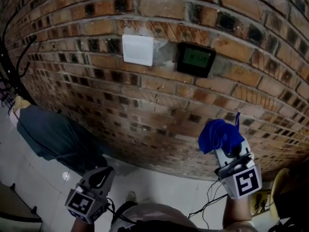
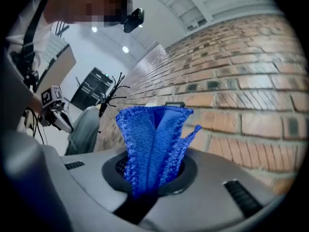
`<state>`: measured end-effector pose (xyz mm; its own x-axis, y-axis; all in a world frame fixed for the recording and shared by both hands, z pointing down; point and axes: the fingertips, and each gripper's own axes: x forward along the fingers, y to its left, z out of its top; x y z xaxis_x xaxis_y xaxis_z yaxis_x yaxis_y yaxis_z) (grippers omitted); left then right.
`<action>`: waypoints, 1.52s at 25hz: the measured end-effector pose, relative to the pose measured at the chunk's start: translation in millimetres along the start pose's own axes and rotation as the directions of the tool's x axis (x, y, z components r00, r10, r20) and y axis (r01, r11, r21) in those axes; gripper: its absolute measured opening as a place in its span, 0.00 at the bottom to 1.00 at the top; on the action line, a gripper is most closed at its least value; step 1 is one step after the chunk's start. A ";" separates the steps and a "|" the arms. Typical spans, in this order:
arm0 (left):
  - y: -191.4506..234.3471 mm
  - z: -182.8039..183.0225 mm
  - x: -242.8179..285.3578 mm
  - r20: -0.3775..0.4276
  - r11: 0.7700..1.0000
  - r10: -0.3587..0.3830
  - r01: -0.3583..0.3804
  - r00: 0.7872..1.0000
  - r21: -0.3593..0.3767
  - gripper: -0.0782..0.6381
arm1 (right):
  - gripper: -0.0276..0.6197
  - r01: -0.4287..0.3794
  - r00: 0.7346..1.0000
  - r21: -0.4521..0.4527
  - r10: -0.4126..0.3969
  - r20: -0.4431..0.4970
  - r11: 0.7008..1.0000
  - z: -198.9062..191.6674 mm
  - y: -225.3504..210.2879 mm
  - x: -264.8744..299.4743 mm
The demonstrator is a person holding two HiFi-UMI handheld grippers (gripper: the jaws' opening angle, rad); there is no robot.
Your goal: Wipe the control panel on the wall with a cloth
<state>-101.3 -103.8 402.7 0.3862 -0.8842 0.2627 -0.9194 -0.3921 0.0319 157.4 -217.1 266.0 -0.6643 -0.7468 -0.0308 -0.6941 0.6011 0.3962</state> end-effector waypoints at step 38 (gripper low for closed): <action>32.2 -2.2 63.7 -0.023 0.947 -0.318 0.318 0.948 0.034 0.11 | 0.18 -0.128 0.892 -0.907 -0.354 -0.283 0.402 -3.1 1.6 145.5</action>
<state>-106.5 -172.2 422.6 0.6565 -0.7076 0.2615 -0.7454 -0.6616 0.0811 60.5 -325.7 265.1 -0.2681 -0.9590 0.0917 0.0574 0.0791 0.9952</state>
